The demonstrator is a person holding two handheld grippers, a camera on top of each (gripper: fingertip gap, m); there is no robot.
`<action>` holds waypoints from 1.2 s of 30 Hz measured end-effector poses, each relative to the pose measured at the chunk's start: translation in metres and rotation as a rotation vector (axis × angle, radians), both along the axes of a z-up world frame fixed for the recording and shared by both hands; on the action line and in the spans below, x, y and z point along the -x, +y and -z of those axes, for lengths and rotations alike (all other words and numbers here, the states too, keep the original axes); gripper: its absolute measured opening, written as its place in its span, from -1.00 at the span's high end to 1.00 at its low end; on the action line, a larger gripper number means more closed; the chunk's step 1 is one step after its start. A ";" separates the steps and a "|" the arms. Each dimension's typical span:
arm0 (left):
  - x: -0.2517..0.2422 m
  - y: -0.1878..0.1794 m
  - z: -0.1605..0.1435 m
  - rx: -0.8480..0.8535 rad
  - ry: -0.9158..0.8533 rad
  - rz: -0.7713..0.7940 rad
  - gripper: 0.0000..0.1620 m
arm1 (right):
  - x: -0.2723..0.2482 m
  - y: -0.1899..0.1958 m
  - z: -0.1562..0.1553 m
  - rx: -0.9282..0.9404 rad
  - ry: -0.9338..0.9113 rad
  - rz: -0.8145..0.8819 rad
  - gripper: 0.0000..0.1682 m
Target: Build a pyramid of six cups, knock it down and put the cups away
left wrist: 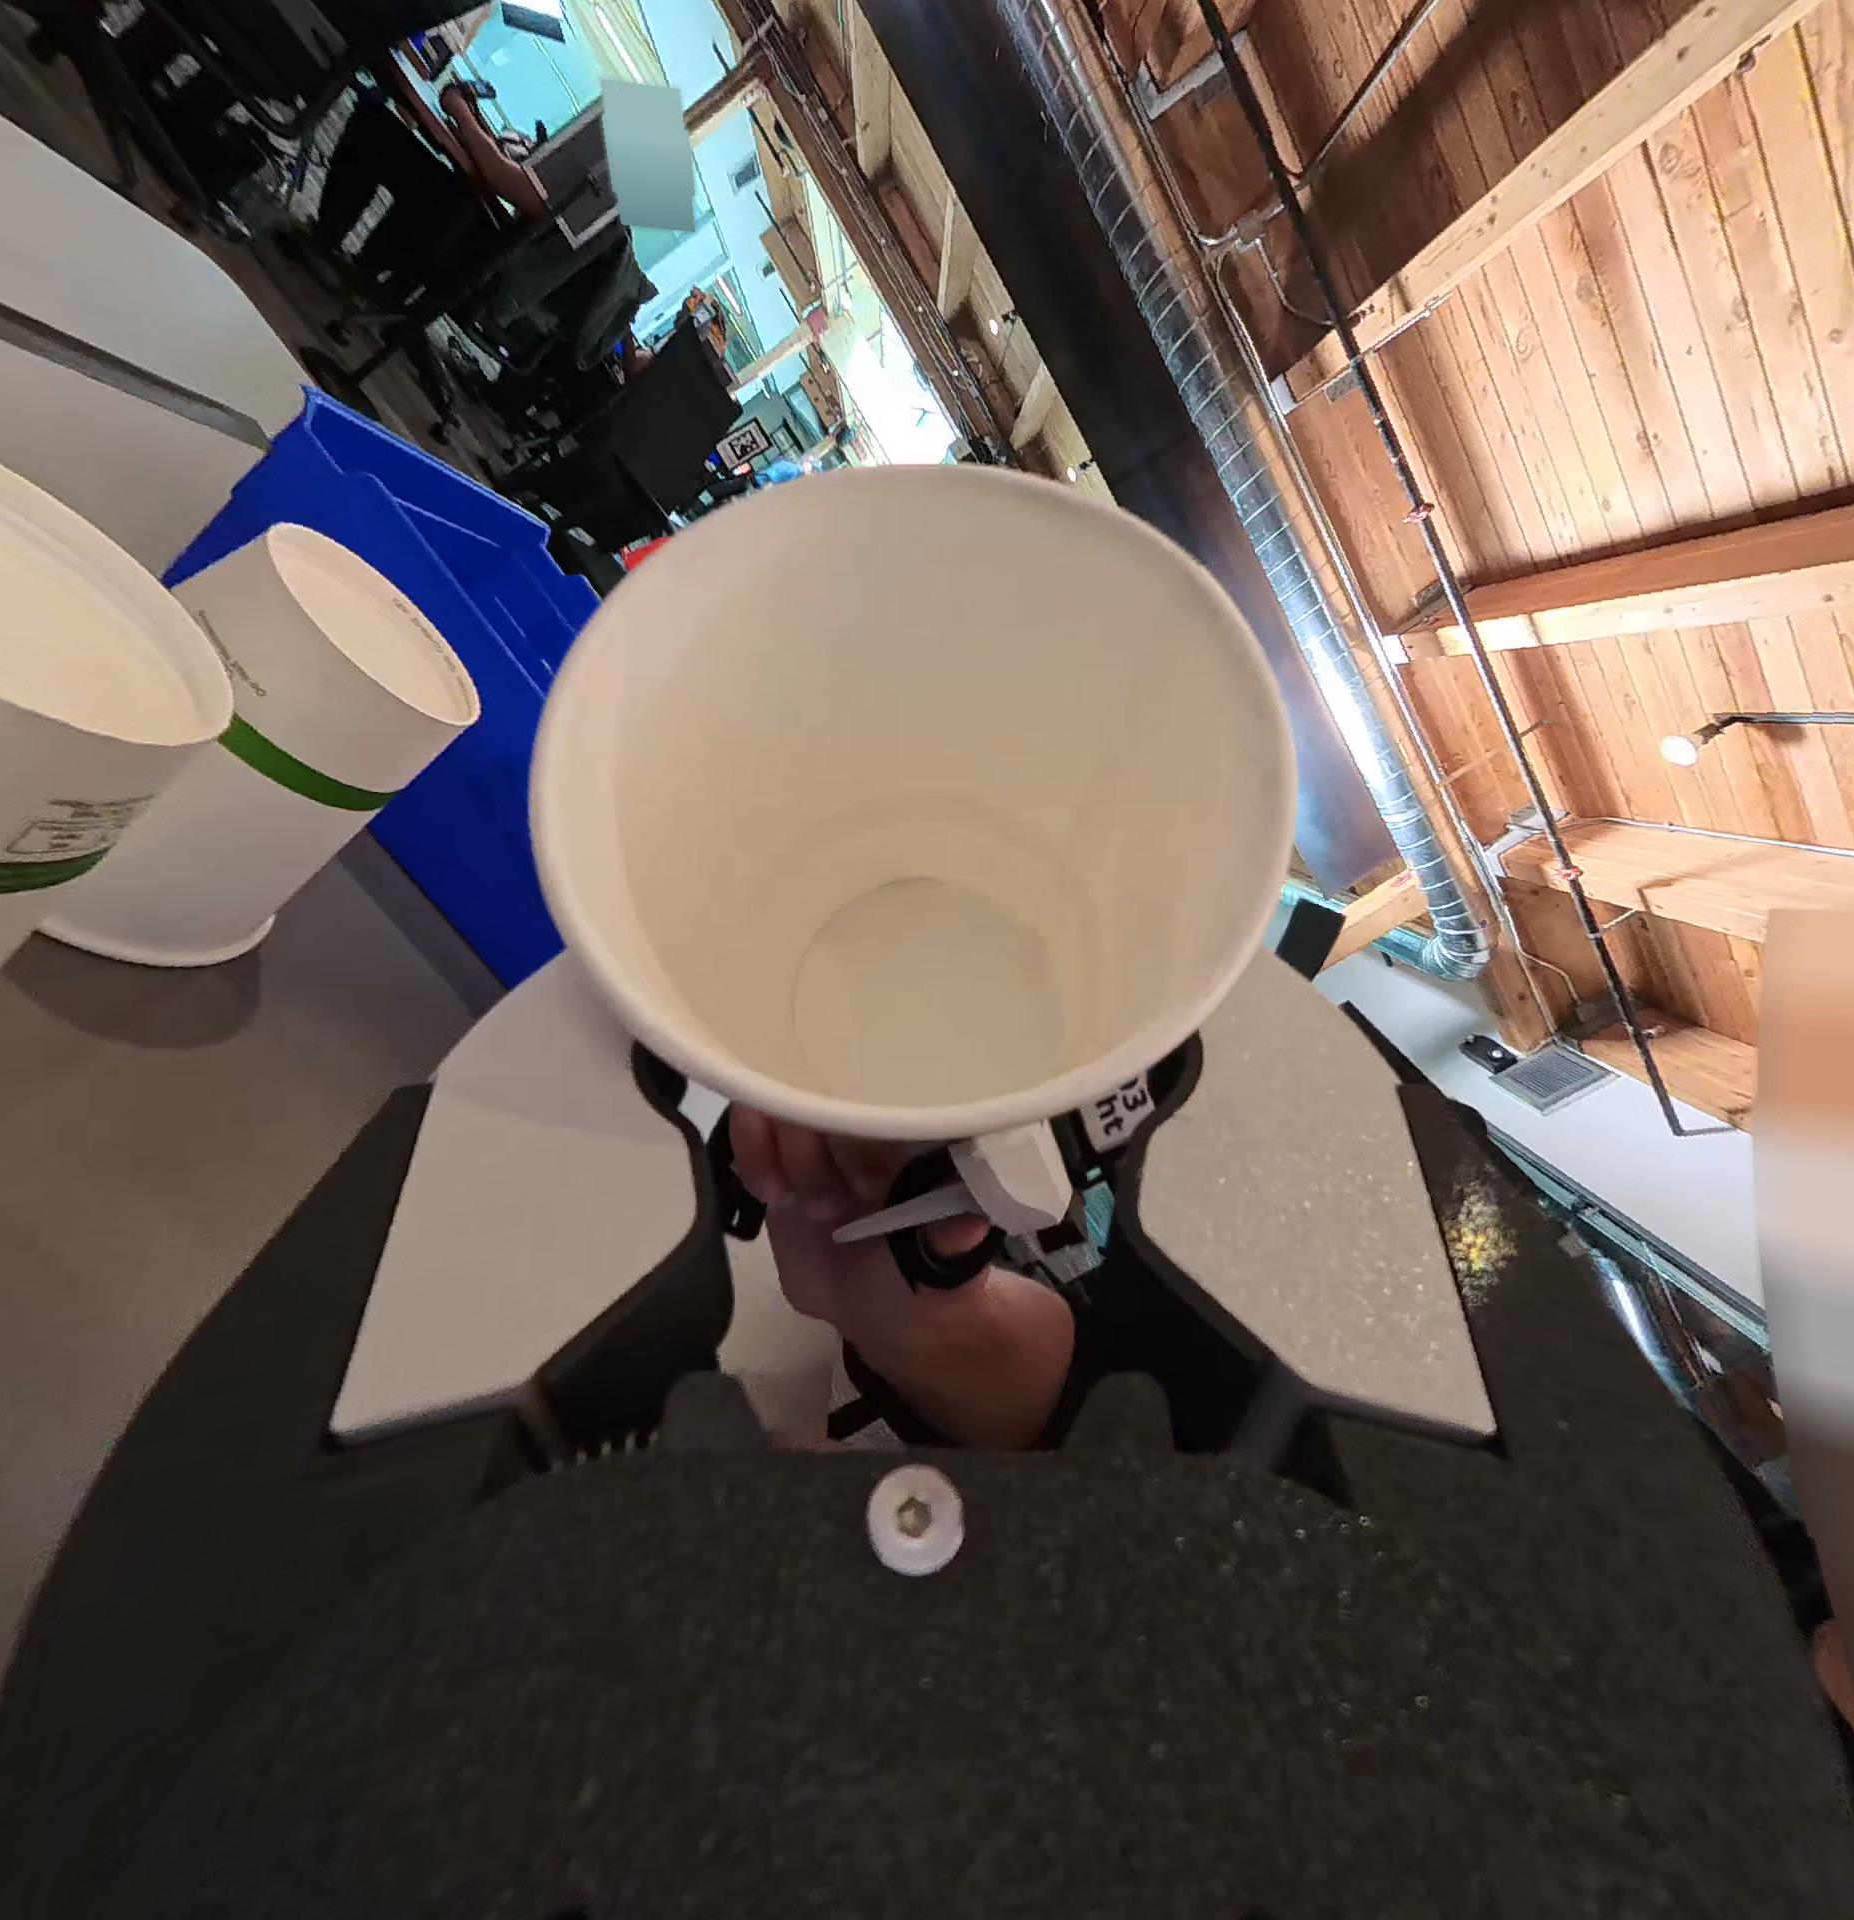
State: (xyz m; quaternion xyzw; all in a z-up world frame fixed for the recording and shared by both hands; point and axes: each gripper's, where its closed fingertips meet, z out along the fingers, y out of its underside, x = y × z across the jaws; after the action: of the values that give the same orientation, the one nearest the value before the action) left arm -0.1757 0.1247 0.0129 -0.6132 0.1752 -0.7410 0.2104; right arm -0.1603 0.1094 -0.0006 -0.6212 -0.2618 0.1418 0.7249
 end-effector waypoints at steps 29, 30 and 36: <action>0.058 -0.048 0.083 -0.455 0.573 -0.252 -0.05 | -0.086 0.136 -0.036 1.035 -1.313 -0.117 0.14; 0.057 -0.049 0.085 -0.462 0.583 -0.247 -0.04 | -0.087 0.138 -0.030 1.074 -1.329 -0.121 0.14; 0.052 -0.054 0.089 -0.504 0.603 -0.220 -0.04 | -0.080 0.143 -0.009 1.184 -1.319 -0.165 0.14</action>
State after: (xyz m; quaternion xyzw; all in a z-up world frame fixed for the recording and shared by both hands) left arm -0.2273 0.0704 -0.0758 -0.7472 0.3384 -0.4350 0.3714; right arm -0.0807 0.2520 0.0085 -0.8284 -0.5536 -0.0809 -0.0258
